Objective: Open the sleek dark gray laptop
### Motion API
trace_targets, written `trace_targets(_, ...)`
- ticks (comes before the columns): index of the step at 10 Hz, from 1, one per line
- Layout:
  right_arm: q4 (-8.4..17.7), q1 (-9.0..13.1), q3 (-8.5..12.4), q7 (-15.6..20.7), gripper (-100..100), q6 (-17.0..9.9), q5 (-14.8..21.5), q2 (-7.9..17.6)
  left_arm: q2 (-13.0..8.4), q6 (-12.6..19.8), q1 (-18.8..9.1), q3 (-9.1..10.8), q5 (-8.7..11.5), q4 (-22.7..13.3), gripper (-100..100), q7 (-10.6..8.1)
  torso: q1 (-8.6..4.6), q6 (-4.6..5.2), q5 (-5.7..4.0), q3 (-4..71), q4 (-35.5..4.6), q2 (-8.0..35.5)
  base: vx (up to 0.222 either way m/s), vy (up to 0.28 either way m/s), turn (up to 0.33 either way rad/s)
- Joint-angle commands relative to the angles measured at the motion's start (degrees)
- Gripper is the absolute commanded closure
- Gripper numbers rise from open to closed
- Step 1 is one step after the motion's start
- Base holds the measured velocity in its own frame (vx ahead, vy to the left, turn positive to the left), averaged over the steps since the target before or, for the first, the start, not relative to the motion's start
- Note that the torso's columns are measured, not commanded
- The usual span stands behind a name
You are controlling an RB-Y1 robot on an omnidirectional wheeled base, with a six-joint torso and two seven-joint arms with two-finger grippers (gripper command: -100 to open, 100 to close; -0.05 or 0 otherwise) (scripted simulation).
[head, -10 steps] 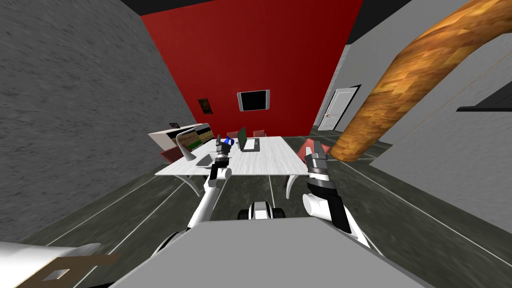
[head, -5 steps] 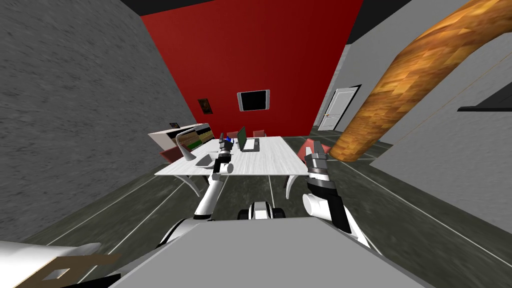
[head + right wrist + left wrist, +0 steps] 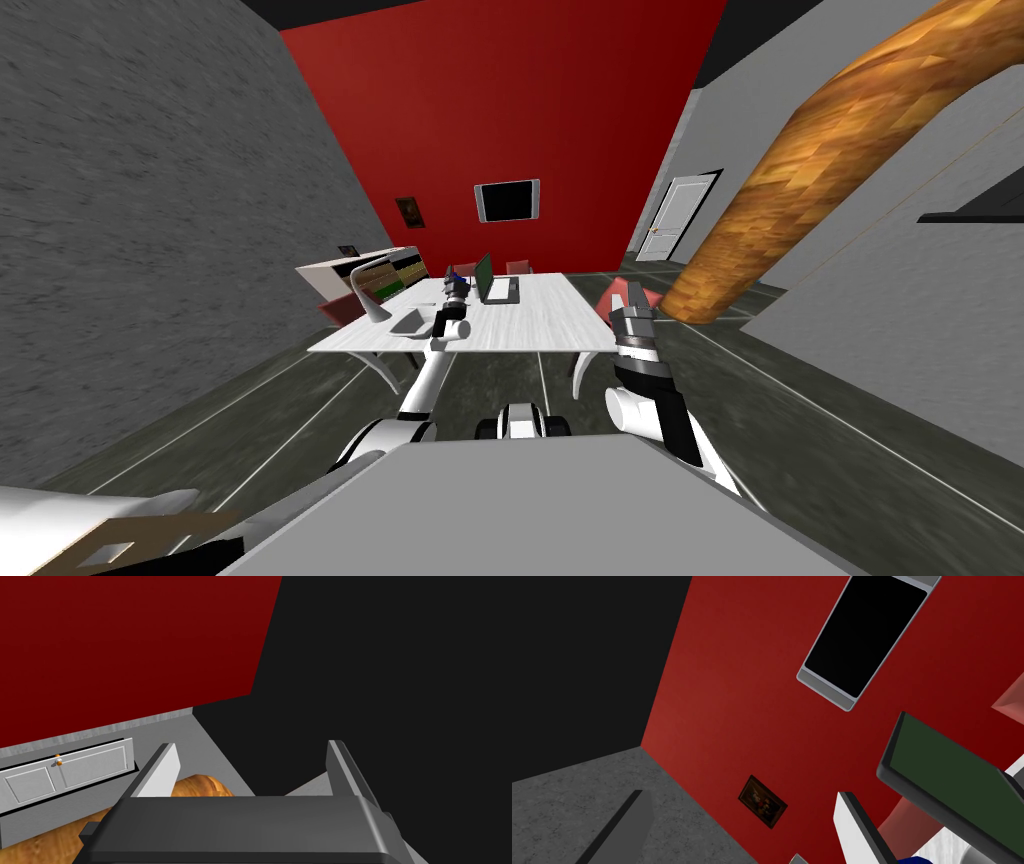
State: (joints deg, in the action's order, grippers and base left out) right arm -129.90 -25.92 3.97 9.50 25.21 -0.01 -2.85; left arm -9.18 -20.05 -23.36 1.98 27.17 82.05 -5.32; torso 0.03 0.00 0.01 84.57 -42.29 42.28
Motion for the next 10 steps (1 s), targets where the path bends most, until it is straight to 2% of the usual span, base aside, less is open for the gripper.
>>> trace_targets(1,0.0,0.0,0.0,0.0,0,0.0,0.0,0.0,0.13,1.29,-3.35,0.54,2.35,-4.81,-100,0.5,-0.01,0.0,0.0,0.0,0.01,-0.01,0.031,0.019,-0.006)
trace_targets(2,0.0,0.0,0.0,0.0,0,0.0,0.0,0.0,0.34,2.29,-5.15,0.9,3.9,-7.52,-100,0.96,-0.02,0.01,-0.01,0.03,0.01,-0.04,0.051,0.039,-0.022)
trace_targets(3,0.0,0.0,0.0,0.0,0,0.0,0.0,0.0,0.34,2.29,-5.15,0.9,3.9,-8.97,-100,0.96,0.03,0.0,0.01,0.04,0.02,-0.07,0.04,0.032,-0.009)
trace_targets(4,0.0,0.0,0.0,0.0,0,0.0,0.0,0.0,0.54,3.28,-6.84,1.25,5.45,-11.01,-100,1.44,-0.01,-0.01,0.01,0.01,0.02,-0.01,0.035,0.03,-0.01)
trace_targets(5,0.0,0.0,0.0,0.0,0,0.0,0.0,0.0,0.54,3.28,-6.84,1.25,5.45,-12.06,-100,1.44,-0.03,0.0,-0.01,-0.02,0.0,0.02,0.025,0.027,-0.01)
trace_targets(7,0.0,0.0,0.0,0.0,0,0.0,0.0,0.0,1.0,5.18,-9.87,1.92,8.47,-16.37,-100,2.4,-0.03,0.01,-0.01,-0.03,-0.01,0.04,0.04,0.043,-0.021)
trace_targets(8,0.0,0.0,0.0,0.0,0,0.0,0.0,0.0,1.0,5.18,-9.87,1.92,8.47,-17.66,-100,2.4,0.01,0.0,0.0,0.03,0.01,-0.05,0.05,0.045,-0.015)
trace_targets(10,0.0,0.0,0.0,0.0,0,0.0,0.0,0.0,1.49,6.95,-12.46,2.55,11.29,-22.83,-100,3.32,-0.02,0.0,0.0,0.01,0.01,-0.02,0.058,0.055,-0.022)
